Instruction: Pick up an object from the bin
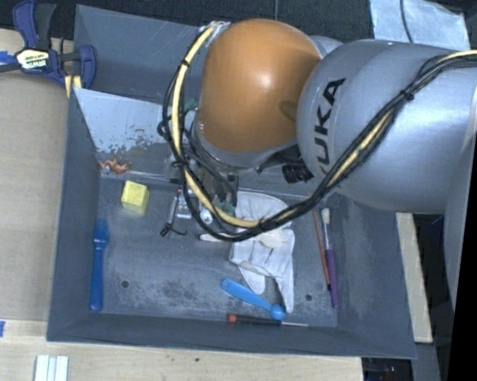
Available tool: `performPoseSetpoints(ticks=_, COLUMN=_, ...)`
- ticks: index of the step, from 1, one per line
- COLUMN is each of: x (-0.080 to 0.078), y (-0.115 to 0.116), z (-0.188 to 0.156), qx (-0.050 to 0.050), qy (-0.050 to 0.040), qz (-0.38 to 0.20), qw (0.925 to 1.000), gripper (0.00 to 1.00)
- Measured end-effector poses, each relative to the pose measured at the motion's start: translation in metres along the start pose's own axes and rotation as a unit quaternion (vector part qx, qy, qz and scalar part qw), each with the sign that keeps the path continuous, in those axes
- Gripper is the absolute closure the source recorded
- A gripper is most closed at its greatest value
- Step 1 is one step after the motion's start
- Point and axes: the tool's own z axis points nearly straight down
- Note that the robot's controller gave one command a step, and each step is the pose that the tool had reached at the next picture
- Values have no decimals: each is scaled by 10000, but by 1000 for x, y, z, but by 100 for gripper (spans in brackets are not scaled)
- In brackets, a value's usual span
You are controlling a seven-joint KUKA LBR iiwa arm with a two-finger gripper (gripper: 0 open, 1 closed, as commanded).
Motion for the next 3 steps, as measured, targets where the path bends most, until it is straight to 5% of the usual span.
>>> performPoseSetpoints(ticks=1, x=-1, y=-1, z=-5, qx=-9, qy=-40, qz=22, qw=10000, gripper=0)
performPoseSetpoints(ticks=2, x=-45, y=17, z=125, qx=-20, qy=-54, qz=455, qw=9989, gripper=0)
performPoseSetpoints(ticks=3, x=-61, y=31, z=93, qx=-23, qy=-72, qz=520, qw=9986, gripper=0)
